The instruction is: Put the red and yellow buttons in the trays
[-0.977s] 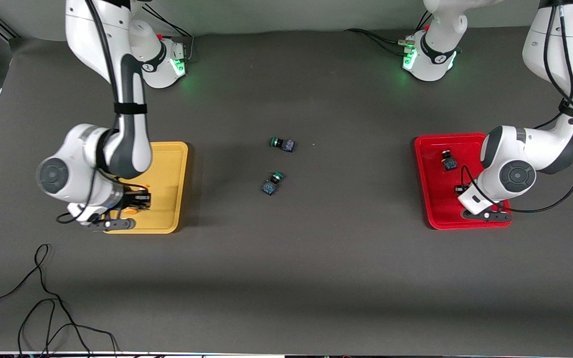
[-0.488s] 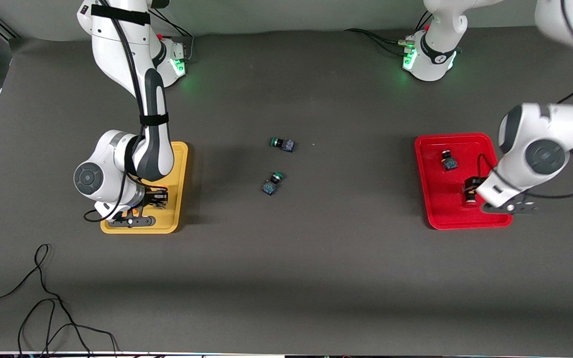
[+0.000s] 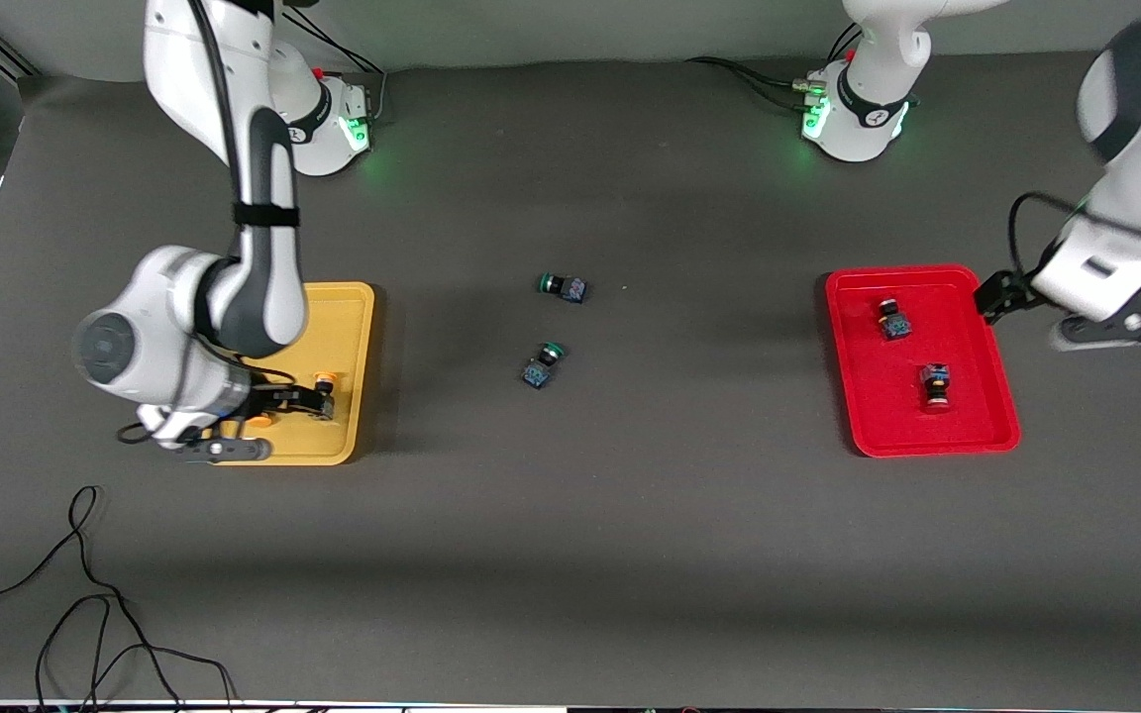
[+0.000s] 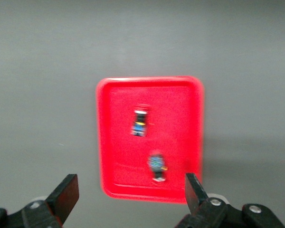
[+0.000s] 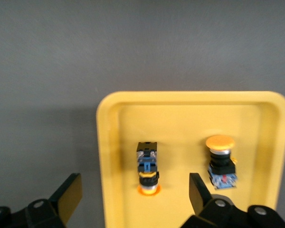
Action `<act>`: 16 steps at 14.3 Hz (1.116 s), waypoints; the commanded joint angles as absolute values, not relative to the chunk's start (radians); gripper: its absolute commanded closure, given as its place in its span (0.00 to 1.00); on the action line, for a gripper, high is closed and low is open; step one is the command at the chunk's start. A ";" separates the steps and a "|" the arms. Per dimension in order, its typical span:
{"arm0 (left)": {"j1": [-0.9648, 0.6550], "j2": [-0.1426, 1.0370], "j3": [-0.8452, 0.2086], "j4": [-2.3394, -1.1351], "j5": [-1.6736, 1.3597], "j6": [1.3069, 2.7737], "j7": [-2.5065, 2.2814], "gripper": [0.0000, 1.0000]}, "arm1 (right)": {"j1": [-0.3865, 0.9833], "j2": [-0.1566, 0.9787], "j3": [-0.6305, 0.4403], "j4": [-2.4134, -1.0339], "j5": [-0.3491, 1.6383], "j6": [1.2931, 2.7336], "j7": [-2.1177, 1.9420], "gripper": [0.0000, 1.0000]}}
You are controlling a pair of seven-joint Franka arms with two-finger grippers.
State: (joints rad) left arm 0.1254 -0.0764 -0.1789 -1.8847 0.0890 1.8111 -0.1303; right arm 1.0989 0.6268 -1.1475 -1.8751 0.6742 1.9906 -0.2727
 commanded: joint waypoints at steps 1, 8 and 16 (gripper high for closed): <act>0.130 -0.047 -0.158 -1.827 0.012 1.760 -0.080 0.01 | 1.219 0.611 -1.279 -1.835 0.667 1.925 -0.195 0.00; 0.120 -0.089 -0.153 -1.813 0.043 1.720 -0.043 0.01 | 1.310 0.609 -1.436 -1.665 0.586 1.749 -0.101 0.00; 0.078 -0.087 -0.126 -1.786 0.078 1.646 -0.044 0.01 | 0.656 0.146 -0.664 -1.588 0.109 1.692 0.156 0.00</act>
